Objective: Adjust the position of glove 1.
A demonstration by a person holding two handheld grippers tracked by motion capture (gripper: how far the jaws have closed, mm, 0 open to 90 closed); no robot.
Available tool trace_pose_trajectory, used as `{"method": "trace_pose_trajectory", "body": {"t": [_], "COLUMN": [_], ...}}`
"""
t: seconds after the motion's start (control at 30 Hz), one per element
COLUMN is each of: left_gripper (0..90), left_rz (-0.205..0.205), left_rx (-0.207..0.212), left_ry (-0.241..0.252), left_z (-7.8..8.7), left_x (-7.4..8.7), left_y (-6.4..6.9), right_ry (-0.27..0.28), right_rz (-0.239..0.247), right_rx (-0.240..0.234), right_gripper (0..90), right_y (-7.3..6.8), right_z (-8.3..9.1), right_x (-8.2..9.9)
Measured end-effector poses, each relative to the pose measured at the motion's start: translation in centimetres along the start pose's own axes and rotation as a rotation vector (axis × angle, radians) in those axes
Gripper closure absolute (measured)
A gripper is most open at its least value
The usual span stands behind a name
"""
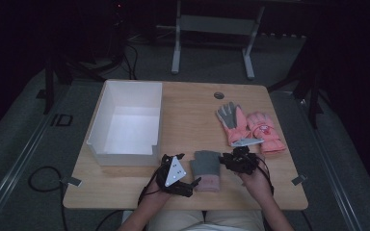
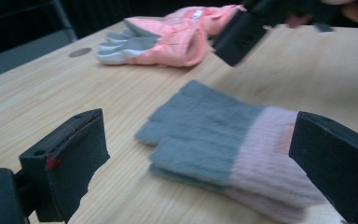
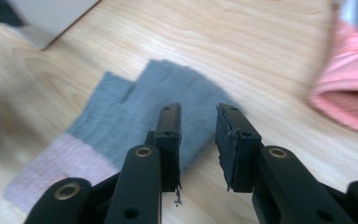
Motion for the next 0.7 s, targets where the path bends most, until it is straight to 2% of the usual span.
{"method": "trace_pose_trajectory", "body": {"t": [0.03, 0.07, 0.1, 0.13, 0.2, 0.23, 0.27, 0.3, 0.37, 0.43, 0.5, 0.6, 0.63, 0.7], "left_gripper": [5.8, 7.5, 9.8, 9.8, 11.1, 11.2, 11.7, 11.7, 18.3, 21.0, 25.1, 26.1, 27.6, 32.1], "left_rz": [0.035, 0.066, 0.066, 0.079, 0.064, 0.008, 0.008, -0.038, -0.084, -0.149, -0.188, -0.233, -0.251, -0.294], "left_rx": [0.026, 0.084, 0.084, 0.137, 0.232, 0.279, 0.279, 0.291, 0.303, 0.303, 0.29, 0.275, 0.278, 0.263], "left_ry": [-0.038, -0.068, -0.068, -0.084, -0.08, -0.097, -0.097, -0.111, -0.125, -0.14, -0.143, -0.168, -0.178, -0.202], "left_z": [0.0, -0.1, -0.1, -0.1, -0.2, -0.5, -0.5, -0.8, -1.1, -1.5, -1.8, -2.2, -2.2, -2.4], "left_x": [-0.1, -0.2, -0.2, -0.3, -0.6, -0.5, -0.5, -0.3, -0.1, 0.3, 0.8, 1.7, 2.1, 2.7], "left_y": [0.3, 0.9, 0.9, 1.6, 2.8, 3.7, 3.7, 4.1, 4.6, 4.8, 4.8, 4.6, 4.6, 4.7], "right_ry": [0.007, 0.01, 0.01, 0.013, 0.021, 0.016, 0.016, 0.012, -0.004, -0.01, -0.032, -0.044, -0.047, -0.064], "right_rz": [-0.001, -0.004, -0.004, -0.006, -0.014, -0.009, -0.009, -0.011, -0.018, -0.019, -0.041, -0.028, -0.038, -0.04], "right_rx": [0.004, 0.003, 0.003, 0.005, -0.003, -0.011, -0.011, -0.019, -0.048, -0.055, -0.073, -0.059, -0.068, -0.048], "right_gripper": [69.6, 68.8, 68.8, 68.7, 66.2, 64.5, 64.5, 63.9, 60.8, 59.1, 52.8, 50.5, 48.9, 47.7], "right_y": [0.4, 0.6, 0.6, 0.9, 1.3, 1.5, 1.5, 1.4, 1.2, 1.2, 0.9, 0.9, 0.8, 1.2], "right_z": [0.2, 0.3, 0.3, 0.3, 0.2, -0.3, -0.3, -0.6, -1.8, -2.3, -3.5, -4.2, -4.6, -5.3], "right_x": [-0.2, -0.3, -0.3, -0.5, -0.7, -0.8, -0.8, -0.8, -0.8, -0.8, -0.6, -0.4, -0.2, 0.2]}}
Point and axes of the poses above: each handheld gripper's, and its own axes: z roughly backward along the jaws, x roughly out of its underside, y roughly to its right, the point moved 9 cm from there along -z, roughly forward along the jaws, and after that the axes turned 6 degrees about y, right-handed, at the moved point
